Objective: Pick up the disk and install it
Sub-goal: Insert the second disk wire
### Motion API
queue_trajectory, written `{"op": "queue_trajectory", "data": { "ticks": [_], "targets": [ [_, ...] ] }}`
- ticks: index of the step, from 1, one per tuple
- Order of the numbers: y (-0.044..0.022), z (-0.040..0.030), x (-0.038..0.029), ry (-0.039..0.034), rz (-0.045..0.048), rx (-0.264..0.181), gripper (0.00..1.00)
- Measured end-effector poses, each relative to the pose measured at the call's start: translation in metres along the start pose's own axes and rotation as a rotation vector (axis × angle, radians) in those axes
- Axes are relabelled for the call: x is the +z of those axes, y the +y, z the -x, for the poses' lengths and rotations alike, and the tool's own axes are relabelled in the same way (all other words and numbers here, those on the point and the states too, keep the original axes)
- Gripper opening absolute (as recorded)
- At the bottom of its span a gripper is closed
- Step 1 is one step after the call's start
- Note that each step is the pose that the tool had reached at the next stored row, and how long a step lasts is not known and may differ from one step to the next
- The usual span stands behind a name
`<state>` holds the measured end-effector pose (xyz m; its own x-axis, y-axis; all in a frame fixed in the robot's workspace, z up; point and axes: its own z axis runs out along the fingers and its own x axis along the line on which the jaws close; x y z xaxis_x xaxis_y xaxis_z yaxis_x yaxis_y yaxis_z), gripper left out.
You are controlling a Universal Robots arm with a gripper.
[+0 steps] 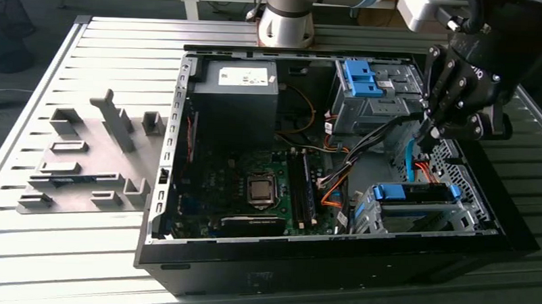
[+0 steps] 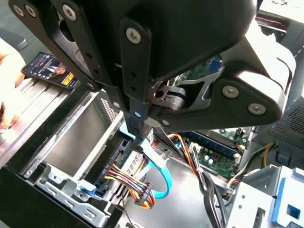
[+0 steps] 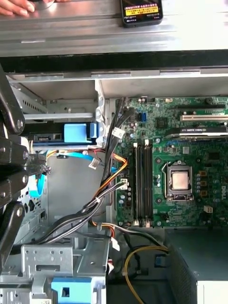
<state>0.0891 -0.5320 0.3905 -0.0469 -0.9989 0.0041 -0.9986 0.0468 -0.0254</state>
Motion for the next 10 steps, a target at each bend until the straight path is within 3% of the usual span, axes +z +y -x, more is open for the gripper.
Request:
{"op": "queue_trajectory", "data": {
  "ticks": [1, 2, 6, 7, 10],
  "targets": [
    [0.0, 0.0008, 0.0, 0.0001, 0.0002, 0.0, 0.11],
    [-0.0001, 0.0013, 0.0, 0.0003, 0.0003, 0.0, 0.18],
    [-0.0002, 0.0024, -0.0005, 0.0004, 0.0005, 0.0, 0.19],
    [-0.0002, 0.0026, -0.0012, 0.0005, 0.0005, 0.0, 0.25],
    [-0.0002, 0.0028, -0.0029, 0.0001, 0.0005, 0.0, 0.25]
  ]
}}
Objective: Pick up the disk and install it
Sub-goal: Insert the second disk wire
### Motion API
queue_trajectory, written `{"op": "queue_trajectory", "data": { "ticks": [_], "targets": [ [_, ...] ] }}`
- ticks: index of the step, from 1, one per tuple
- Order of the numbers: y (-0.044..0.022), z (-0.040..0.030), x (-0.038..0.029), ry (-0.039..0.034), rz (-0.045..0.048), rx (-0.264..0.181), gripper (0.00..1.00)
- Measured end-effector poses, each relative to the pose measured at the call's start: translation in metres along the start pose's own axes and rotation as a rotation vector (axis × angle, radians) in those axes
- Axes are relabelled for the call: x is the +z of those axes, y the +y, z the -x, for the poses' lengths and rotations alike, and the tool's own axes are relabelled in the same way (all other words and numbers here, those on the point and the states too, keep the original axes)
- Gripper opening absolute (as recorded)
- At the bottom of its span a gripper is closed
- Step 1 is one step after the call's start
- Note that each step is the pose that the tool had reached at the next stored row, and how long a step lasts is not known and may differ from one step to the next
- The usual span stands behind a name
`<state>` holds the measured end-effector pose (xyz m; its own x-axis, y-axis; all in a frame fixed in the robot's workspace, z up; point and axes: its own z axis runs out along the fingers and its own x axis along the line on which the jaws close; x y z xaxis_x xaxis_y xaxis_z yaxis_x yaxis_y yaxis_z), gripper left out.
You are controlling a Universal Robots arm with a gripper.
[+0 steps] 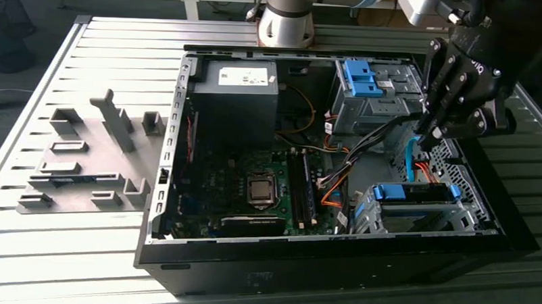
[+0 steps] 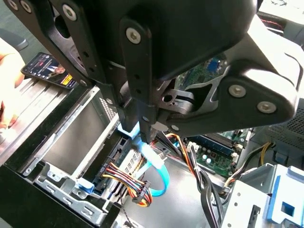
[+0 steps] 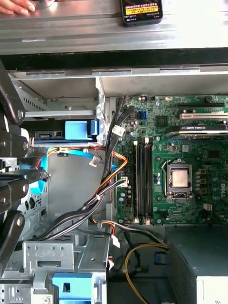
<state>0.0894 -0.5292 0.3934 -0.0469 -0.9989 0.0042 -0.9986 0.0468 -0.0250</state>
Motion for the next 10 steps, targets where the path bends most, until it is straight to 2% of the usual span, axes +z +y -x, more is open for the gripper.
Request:
{"op": "queue_trajectory", "data": {
  "ticks": [1, 5, 6, 10],
  "targets": [
    [0.0, 0.0003, 0.0, 0.0011, -0.0001, 0.0, 0.25],
    [0.0002, 0.0034, 0.0027, 0.0286, -0.0013, -0.001, 0.25],
    [0.0002, 0.0039, 0.0038, 0.0315, -0.0014, -0.001, 0.25],
    [0.0001, 0.0058, 0.0068, 0.0323, -0.0012, -0.001, 0.25]
  ]
}}
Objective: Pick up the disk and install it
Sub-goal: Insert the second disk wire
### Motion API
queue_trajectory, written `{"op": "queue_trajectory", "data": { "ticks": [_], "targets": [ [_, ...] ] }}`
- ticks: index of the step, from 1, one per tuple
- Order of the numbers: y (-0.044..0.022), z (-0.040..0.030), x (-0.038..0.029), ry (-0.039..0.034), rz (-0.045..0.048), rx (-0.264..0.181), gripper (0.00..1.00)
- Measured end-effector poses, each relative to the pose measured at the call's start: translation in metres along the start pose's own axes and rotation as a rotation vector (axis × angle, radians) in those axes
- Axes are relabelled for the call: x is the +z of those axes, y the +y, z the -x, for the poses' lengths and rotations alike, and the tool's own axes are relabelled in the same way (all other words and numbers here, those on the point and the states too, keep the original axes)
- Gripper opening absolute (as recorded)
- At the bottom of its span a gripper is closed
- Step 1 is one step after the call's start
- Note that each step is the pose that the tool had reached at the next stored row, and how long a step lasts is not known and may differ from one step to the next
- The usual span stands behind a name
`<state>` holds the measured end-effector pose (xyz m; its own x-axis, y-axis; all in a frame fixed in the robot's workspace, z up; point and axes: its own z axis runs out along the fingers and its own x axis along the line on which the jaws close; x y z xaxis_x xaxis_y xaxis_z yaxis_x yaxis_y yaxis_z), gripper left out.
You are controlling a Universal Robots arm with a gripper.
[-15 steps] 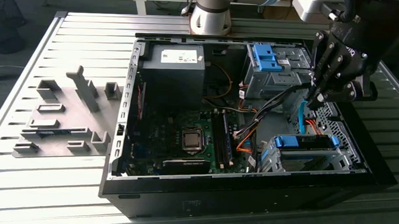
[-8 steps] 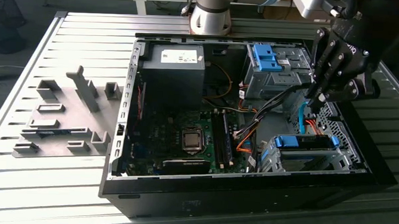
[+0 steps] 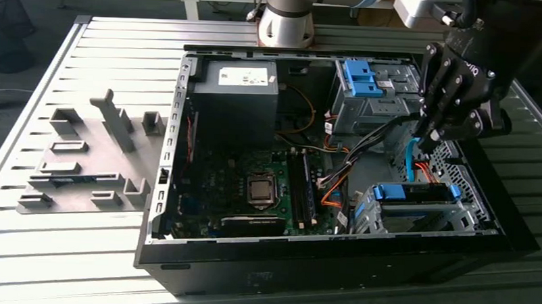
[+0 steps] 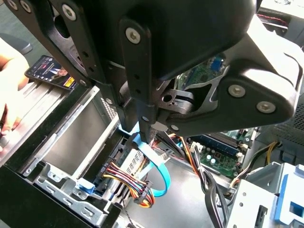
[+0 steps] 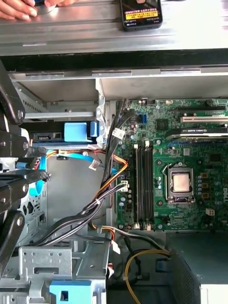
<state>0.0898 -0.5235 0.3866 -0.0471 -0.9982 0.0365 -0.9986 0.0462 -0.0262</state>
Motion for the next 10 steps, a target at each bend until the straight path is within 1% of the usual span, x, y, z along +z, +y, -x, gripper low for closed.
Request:
{"op": "queue_trajectory", "data": {
  "ticks": [3, 5, 7, 10],
  "targets": [
    [-0.0004, 0.0011, 0.002, -0.0001, 0.0001, 0.0, 0.25],
    [-0.0004, 0.0012, 0.0036, 0.0022, 0.0001, 0.0, 0.25],
    [-0.0004, 0.0013, 0.0057, 0.0092, -0.0003, 0.0, 0.25],
    [-0.0004, 0.0014, 0.0086, 0.0224, -0.001, -0.001, 0.25]
  ]
}}
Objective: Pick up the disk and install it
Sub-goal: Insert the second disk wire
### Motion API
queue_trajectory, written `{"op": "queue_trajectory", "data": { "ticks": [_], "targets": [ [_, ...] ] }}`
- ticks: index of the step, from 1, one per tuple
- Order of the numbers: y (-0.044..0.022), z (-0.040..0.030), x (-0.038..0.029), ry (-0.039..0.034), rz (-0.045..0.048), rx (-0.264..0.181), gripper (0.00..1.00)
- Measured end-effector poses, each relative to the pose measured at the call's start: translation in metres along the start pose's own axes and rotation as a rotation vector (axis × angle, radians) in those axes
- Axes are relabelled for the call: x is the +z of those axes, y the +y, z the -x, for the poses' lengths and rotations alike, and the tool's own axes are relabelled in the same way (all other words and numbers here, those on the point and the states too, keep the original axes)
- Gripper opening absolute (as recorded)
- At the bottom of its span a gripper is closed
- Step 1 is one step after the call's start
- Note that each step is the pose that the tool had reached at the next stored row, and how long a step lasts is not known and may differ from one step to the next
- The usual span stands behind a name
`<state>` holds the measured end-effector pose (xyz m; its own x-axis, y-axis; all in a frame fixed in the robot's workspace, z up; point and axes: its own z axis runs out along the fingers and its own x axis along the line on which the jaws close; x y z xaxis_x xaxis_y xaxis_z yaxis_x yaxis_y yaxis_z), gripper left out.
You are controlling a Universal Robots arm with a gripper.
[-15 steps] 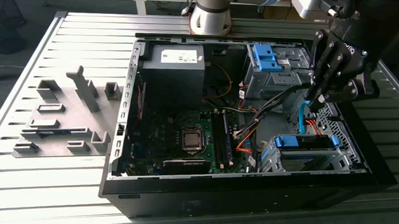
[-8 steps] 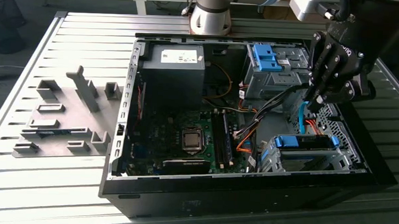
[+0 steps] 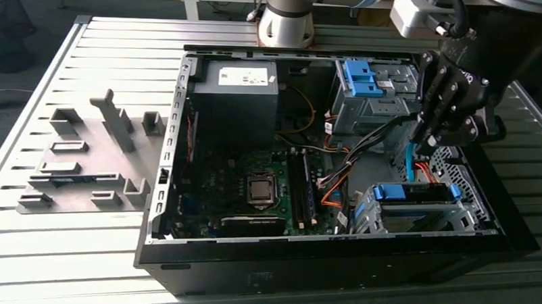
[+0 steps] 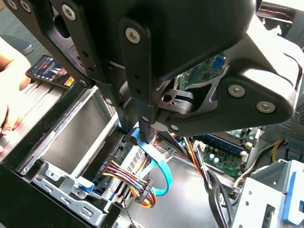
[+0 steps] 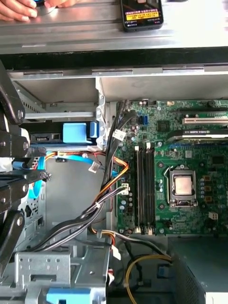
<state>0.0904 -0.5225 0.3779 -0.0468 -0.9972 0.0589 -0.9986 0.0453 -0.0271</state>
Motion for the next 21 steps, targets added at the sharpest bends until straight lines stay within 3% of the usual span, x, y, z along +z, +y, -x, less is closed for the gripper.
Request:
{"op": "queue_trajectory", "data": {
  "ticks": [3, 4, 7, 9, 13, 14, 17, 18, 21],
  "targets": [
    [0.0001, 0.0002, 0.0035, 0.0092, -0.0004, 0.0, 0.24],
    [0.0001, 0.0002, 0.0044, 0.0102, -0.0005, 0.0, 0.17],
    [0.0001, 0.0002, 0.0062, 0.01, -0.0005, 0.0, 0.16],
    [0.0, -0.0017, 0.0076, 0.005, -0.0003, 0.0, 0.16],
    [-0.0003, -0.0105, 0.0102, -0.0269, 0.0005, 0.001, 0.16],
    [-0.0002, -0.0122, 0.0107, -0.0391, 0.001, 0.001, 0.16],
    [-0.0002, -0.0164, 0.0117, -0.0852, 0.0027, 0.002, 0.16],
    [-0.0002, -0.0182, 0.0122, -0.0939, 0.0022, 0.003, 0.16],
    [0.0017, -0.0198, 0.0142, -0.0967, -0.0085, 0.003, 0.16]
  ]
}}
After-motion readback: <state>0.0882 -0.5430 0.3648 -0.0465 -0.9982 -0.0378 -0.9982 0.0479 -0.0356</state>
